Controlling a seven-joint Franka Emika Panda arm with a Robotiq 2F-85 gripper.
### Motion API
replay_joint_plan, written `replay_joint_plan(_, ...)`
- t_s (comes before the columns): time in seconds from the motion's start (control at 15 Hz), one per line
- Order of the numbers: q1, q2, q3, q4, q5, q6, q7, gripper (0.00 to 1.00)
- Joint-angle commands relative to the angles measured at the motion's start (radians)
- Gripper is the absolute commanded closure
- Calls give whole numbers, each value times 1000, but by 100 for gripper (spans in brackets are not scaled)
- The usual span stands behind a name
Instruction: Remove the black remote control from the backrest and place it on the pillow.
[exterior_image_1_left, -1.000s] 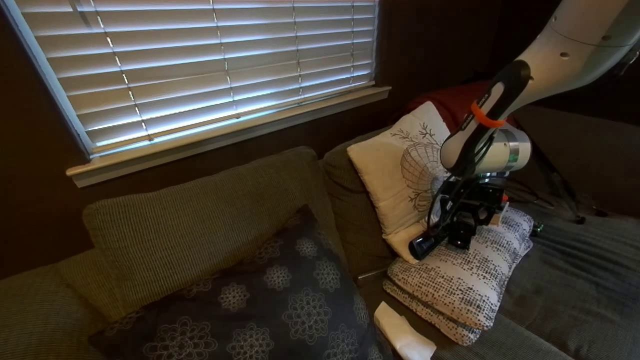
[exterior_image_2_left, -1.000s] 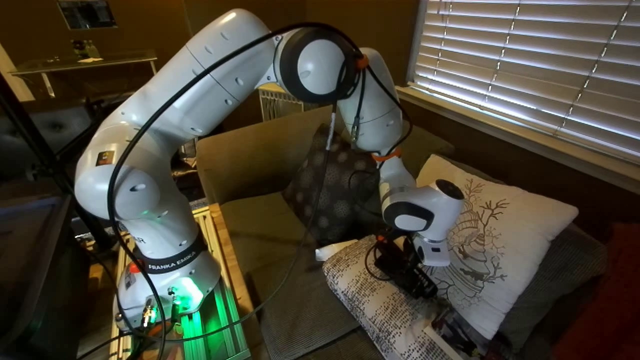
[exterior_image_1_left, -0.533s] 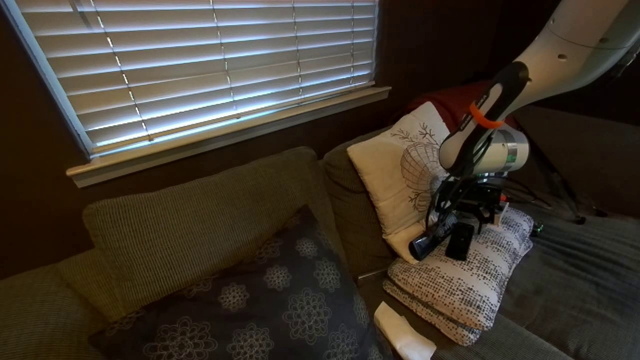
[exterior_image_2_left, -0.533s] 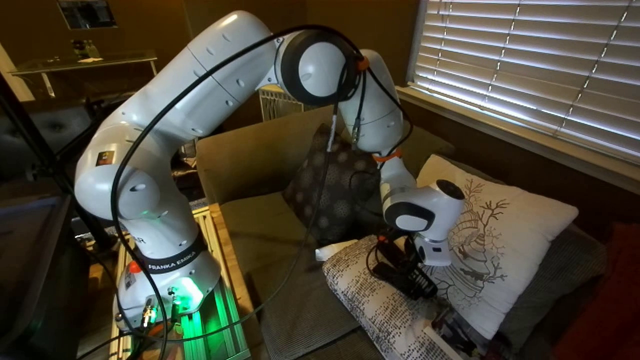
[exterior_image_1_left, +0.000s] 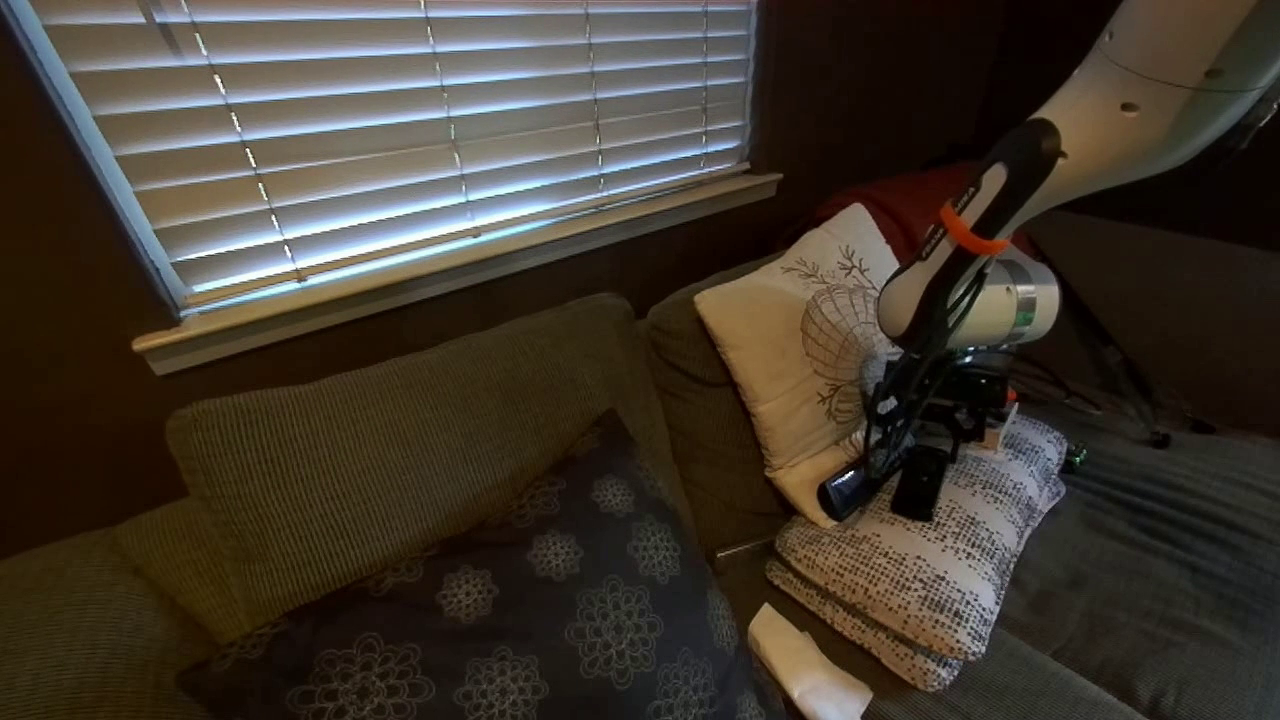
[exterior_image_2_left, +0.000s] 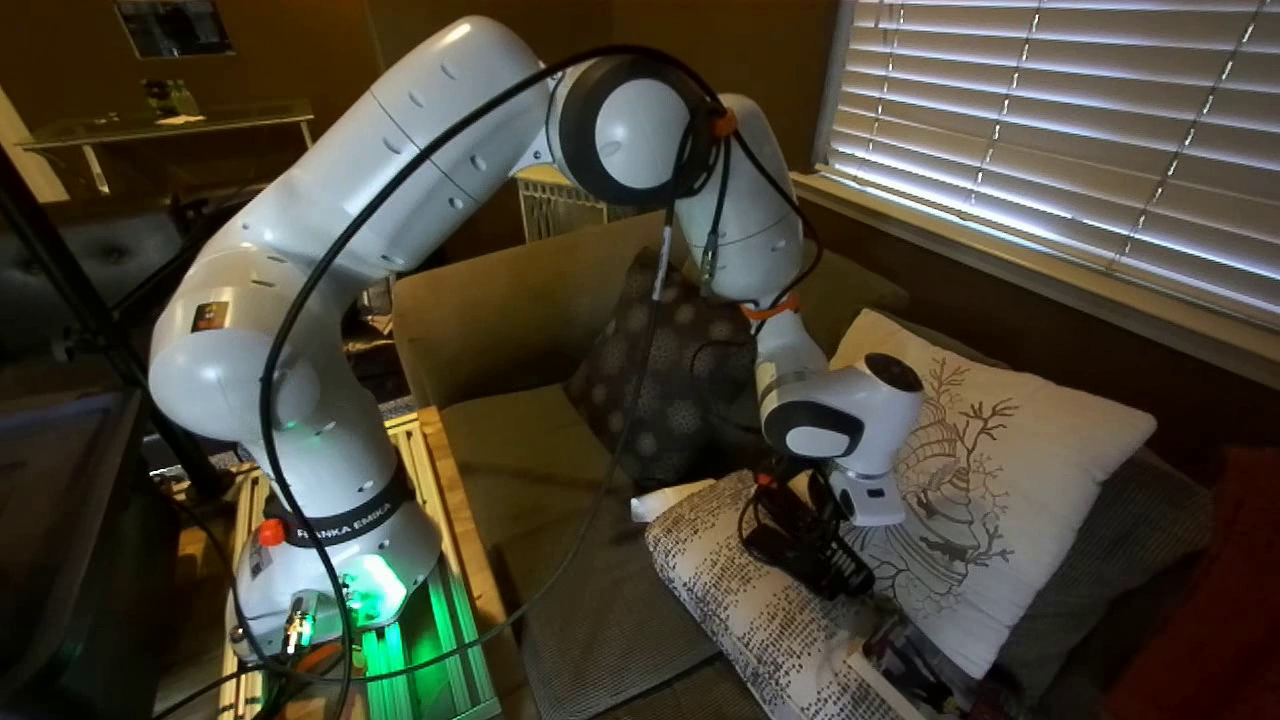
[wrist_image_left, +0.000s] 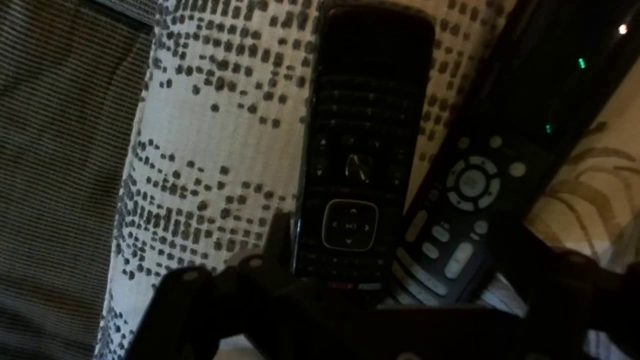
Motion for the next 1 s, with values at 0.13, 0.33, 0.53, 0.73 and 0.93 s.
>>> replay_joint_plan(0.13,-40,-165,54,-210,-17,139,-201,0)
replay_joint_plan(0.33,-99,-262,113,-296,-17,166,-334,0)
replay_joint_plan(0.53,-138,-357,139,-360,-26,152,-426,0)
replay_joint_plan(0.73,-159,-451,131,-393,-63,94,-500,0)
replay_joint_plan(0.93,-147,-528,90,-405,-150,10,-555,0)
